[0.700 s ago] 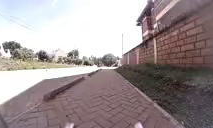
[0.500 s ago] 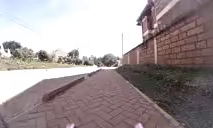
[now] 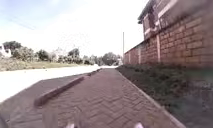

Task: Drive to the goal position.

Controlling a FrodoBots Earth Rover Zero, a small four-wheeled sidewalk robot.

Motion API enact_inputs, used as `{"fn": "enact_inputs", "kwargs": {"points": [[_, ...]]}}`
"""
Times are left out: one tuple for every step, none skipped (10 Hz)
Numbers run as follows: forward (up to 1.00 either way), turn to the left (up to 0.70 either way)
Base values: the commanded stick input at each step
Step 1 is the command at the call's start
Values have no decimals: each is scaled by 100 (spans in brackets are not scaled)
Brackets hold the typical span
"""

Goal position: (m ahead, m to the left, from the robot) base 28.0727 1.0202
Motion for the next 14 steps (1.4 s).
{"fn": "enact_inputs", "kwargs": {"points": [[100,0],[100,0],[100,0],[100,0],[100,0],[100,0],[100,0],[100,0],[100,0],[100,0],[100,0],[100,0],[100,0],[100,0]]}}
